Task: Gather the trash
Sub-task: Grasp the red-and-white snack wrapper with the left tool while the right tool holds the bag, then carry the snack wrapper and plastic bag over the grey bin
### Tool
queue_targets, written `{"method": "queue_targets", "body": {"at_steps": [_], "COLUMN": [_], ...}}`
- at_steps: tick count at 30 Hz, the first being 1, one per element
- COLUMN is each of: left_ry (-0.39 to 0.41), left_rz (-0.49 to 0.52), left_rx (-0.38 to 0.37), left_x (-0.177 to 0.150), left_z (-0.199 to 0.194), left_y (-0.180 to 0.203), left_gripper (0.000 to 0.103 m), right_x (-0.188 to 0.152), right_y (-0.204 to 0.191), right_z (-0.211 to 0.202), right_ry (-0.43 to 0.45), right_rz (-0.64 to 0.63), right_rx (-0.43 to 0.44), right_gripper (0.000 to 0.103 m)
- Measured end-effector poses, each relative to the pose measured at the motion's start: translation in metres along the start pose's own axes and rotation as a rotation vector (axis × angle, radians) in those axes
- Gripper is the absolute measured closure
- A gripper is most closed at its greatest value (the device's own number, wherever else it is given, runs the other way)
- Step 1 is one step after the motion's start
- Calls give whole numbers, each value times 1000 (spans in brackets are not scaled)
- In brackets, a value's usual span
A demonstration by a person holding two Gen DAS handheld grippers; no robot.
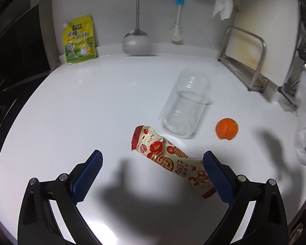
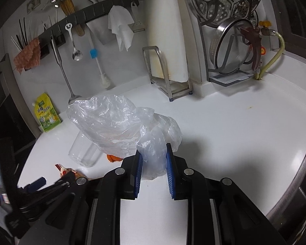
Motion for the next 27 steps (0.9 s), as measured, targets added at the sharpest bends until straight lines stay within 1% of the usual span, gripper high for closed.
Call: {"method": "queue_targets", "body": {"at_steps": [4, 6, 9, 10, 12, 13, 14, 15, 17, 18, 19, 23, 27], "left_ry": [-12, -17, 2, -4, -8, -2, 4, 1, -8, -9, -10, -18, 9], "left_rz": [-13, 0, 29, 36, 47, 55, 62, 69, 68, 67, 68, 100, 137], "left_rx": [31, 44, 53, 50, 18, 25, 24, 17, -12, -28, -38, -77, -106], "left_x": [-3, -5, -4, -5, -7, -6, -6, -6, -6, -5, -5, -6, -4], "left_z": [9, 12, 11, 12, 10, 9, 8, 7, 5, 2, 1, -8, -24], "left_y": [3, 7, 12, 13, 16, 16, 15, 15, 10, 5, 2, -10, -22], "left_gripper": [6, 7, 10, 21, 34, 35, 42, 64, 68, 72, 74, 75, 75], "right_x": [5, 6, 8, 7, 7, 6, 6, 6, 5, 4, 3, -1, -7], "right_y": [3, 3, 2, 1, 0, 0, -1, -1, -1, -2, -2, -4, -6], "right_z": [-6, -8, -10, -9, -6, -5, -5, -4, -3, -3, -2, 1, -3], "right_ry": [27, 35, 38, 32, 24, 19, 17, 15, 11, 7, 3, -7, -8], "right_rz": [22, 27, 25, 21, 18, 18, 17, 16, 12, 10, 7, 14, 17], "right_rx": [18, 27, 31, 30, 33, 37, 38, 37, 34, 31, 29, 42, 45], "right_gripper": [82, 82, 82, 82, 82, 82, 82, 82, 82, 82, 82, 82, 82]}}
Point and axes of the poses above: each gripper's, at about its wrist camera, not at the fingertips, and z roughly the way its jaws point, y to its right, x to its top, the point moved 6 cm from there along z, roughly the way its jaws point, and after that the axes turned 11 degrees about -z, right-handed, at the moved point
